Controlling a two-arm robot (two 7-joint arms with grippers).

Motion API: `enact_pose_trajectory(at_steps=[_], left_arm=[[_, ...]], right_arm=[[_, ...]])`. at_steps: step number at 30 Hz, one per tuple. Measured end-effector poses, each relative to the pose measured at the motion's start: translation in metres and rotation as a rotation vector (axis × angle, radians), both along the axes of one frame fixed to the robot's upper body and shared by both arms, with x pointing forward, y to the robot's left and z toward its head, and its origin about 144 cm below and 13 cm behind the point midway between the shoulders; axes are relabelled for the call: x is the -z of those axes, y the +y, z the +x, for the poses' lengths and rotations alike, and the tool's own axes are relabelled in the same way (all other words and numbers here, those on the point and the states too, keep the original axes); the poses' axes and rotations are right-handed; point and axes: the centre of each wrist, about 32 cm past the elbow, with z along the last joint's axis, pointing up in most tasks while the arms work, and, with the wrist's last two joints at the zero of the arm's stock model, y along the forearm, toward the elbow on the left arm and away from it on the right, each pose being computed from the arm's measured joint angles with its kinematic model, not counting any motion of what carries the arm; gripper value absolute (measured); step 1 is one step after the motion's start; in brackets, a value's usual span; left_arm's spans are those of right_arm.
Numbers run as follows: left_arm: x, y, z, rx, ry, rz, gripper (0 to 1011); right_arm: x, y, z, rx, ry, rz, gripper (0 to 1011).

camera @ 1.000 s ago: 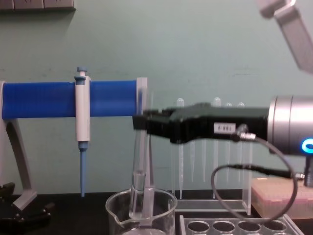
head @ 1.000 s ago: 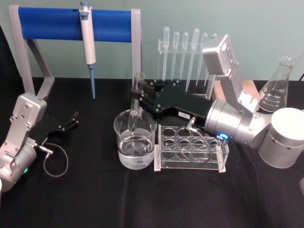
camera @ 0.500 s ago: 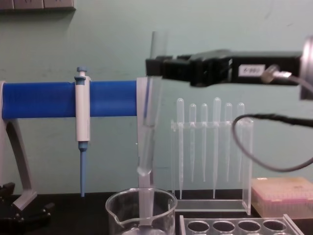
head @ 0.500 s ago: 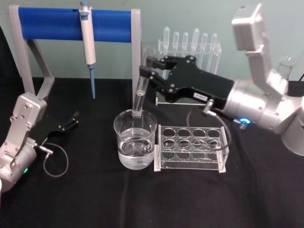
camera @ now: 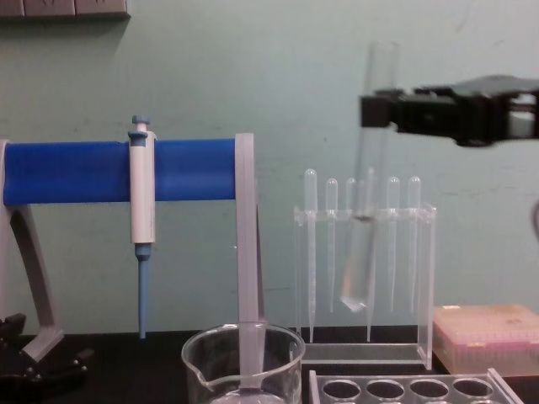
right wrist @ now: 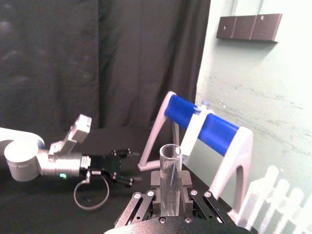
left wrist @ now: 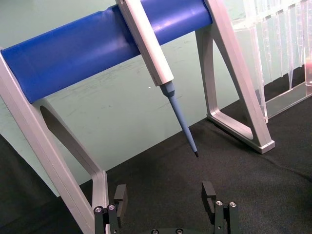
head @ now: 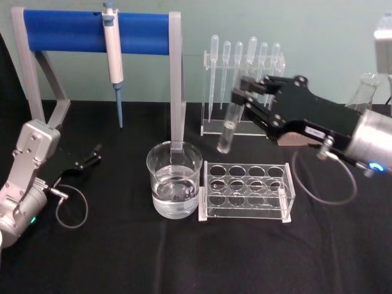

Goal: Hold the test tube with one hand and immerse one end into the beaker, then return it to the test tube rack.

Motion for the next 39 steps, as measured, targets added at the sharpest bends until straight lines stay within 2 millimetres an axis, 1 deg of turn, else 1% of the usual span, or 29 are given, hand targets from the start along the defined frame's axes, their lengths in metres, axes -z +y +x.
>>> enact_pose_trajectory(at_steps=[5,10,22,27,28,30,35,39], left_arm=[[0.000,0.000,0.000,0.000,0.000,0.000,1000],[0.000,0.000,0.000,0.000,0.000,0.000,1000],[0.000,0.000,0.000,0.000,0.000,0.000,1000],[0.000,0.000,0.000,0.000,0.000,0.000,1000],[0.000,0.000,0.000,0.000,0.000,0.000,1000],[0.000,0.000,0.000,0.000,0.000,0.000,1000],[0.000,0.000,0.000,0.000,0.000,0.000,1000],[0.000,0.000,0.000,0.000,0.000,0.000,1000]], right_arm=[[0.012,-0.014,-0.007,0.020,0.012,-0.010,243],[0.023,-0.019,-0.009,0.042,0.028,-0.021,243],[0.041,-0.018,-0.010,0.064,0.063,-0.030,243],[0.046,-0.016,-0.011,0.068,0.076,-0.028,243],[0.057,-0.014,-0.013,0.088,0.101,-0.026,243],[0.058,-0.013,-0.012,0.090,0.101,-0.025,243],[0.071,-0.015,-0.010,0.114,0.109,-0.030,243],[0.075,-0.016,-0.011,0.119,0.113,-0.030,243]])
